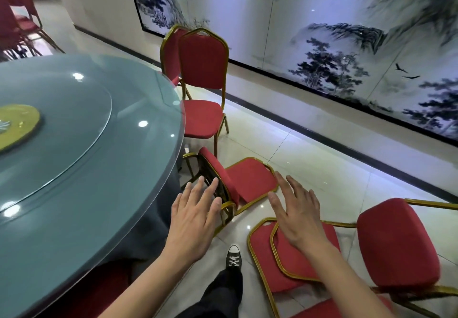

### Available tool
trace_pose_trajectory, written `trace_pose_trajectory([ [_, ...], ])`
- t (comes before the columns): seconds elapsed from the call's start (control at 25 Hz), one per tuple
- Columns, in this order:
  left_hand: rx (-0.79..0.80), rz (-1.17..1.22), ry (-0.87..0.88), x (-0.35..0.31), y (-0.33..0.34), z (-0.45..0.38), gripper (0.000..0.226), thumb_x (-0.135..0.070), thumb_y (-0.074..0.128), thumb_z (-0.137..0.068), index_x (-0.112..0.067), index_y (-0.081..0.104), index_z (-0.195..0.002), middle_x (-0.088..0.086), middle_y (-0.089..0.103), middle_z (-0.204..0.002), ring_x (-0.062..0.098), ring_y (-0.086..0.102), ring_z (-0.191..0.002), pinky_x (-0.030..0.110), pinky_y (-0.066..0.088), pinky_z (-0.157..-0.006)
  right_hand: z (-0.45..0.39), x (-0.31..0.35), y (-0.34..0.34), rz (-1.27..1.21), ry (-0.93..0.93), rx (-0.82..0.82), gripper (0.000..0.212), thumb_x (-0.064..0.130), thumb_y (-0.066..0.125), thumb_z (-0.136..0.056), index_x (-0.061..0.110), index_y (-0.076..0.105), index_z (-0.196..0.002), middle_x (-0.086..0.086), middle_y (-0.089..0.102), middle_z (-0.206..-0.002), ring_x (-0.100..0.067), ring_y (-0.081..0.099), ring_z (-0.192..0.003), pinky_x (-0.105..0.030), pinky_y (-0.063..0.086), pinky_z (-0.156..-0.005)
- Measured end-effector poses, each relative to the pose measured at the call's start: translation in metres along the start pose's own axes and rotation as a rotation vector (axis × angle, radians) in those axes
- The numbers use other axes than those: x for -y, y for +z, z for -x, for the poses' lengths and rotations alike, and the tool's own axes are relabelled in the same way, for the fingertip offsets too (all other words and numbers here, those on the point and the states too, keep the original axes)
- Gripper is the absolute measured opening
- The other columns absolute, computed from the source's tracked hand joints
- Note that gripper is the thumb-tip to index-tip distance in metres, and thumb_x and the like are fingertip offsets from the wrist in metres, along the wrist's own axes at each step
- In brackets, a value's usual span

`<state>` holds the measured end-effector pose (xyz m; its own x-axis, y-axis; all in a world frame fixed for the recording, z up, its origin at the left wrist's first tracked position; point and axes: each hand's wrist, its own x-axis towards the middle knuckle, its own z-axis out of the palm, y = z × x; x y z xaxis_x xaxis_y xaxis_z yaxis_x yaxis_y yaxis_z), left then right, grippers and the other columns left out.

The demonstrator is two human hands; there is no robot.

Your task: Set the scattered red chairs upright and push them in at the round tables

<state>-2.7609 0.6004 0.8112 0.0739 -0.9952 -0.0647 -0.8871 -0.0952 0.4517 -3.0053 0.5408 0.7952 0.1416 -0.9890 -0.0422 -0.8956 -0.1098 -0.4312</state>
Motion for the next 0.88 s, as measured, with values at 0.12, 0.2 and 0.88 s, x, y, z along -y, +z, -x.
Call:
trace_pose_trajectory([
  [0.12, 0.003, 0.024, 0.005, -0.012, 0.008, -0.060, 0.071, -0.069, -0.012, -0.088, -0.050, 0.001, -0.155, -0.013, -0.006, -0.167, 0.008, -0.018, -0.152, 0.032, -0.013, -0.119, -0.057, -0.011, -0.006, 0.001, 0.002, 0.007, 0.075, 0.075, 0.001, -0.089, 0.048, 0.007, -0.159, 0.005, 0.018, -0.167, -0.015, 0.017, -0.153, -0.045, 0.000, -0.126],
  [0.2, 0.003, 0.035, 0.010, -0.020, 0.010, -0.101, 0.069, -0.069, -0.011, -0.089, -0.051, 0.001, -0.155, -0.014, -0.005, -0.167, 0.008, -0.017, -0.152, 0.032, -0.013, -0.120, -0.099, -0.015, -0.010, 0.011, -0.002, 0.016, 0.075, 0.075, 0.001, -0.090, 0.047, 0.007, -0.159, 0.005, 0.019, -0.167, -0.015, 0.017, -0.153, -0.045, 0.000, -0.126],
  [0.88, -0.066, 0.068, -0.104, -0.034, -0.032, -0.288, 0.079, -0.072, -0.015, -0.084, -0.048, 0.002, -0.157, -0.012, -0.009, -0.167, 0.013, -0.016, -0.153, 0.041, -0.010, -0.124, -0.326, 0.014, -0.041, 0.079, -0.109, 0.052, 0.069, 0.073, 0.004, -0.095, 0.047, 0.009, -0.159, 0.003, 0.019, -0.168, -0.019, 0.017, -0.154, -0.048, 0.002, -0.126],
])
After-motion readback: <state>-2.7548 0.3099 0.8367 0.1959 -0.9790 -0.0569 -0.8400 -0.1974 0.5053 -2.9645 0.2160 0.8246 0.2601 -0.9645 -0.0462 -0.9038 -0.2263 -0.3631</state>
